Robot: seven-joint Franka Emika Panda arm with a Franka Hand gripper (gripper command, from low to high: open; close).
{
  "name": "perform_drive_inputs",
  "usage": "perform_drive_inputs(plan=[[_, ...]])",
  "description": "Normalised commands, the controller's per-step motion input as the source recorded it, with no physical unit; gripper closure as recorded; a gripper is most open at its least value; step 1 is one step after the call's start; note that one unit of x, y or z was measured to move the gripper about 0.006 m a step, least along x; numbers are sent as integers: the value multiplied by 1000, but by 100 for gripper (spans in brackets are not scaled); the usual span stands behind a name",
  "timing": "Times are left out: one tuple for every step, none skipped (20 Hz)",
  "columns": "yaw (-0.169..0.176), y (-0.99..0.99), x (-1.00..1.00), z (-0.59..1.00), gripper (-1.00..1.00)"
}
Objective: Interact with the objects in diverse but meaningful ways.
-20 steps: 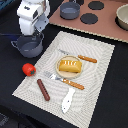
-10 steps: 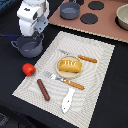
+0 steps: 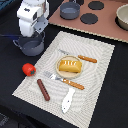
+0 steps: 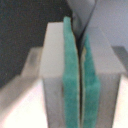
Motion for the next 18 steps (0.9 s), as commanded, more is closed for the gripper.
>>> perform_drive_inputs(plan=[[29, 3, -54, -91, 100], [28, 0, -57, -100, 100], [26, 0, -31, -94, 100], [21, 0, -31, -80, 100], [14, 0, -17, -26, 100], [3, 0, -11, 0, 100], [0, 0, 0, 117, 100], [0, 0, 0, 397, 100], [-9, 0, 0, 651, 100], [-26, 0, 0, 954, 100], [-26, 40, 0, 1000, 100], [-6, 0, 0, 1000, 100], [-4, 17, 0, 1000, 100], [0, 40, 17, 1000, 100], [-6, 40, 69, 1000, 100], [-7, 14, 160, 1000, 100], [-10, 43, 303, 1000, 100], [-11, 89, 417, 1000, 100]])
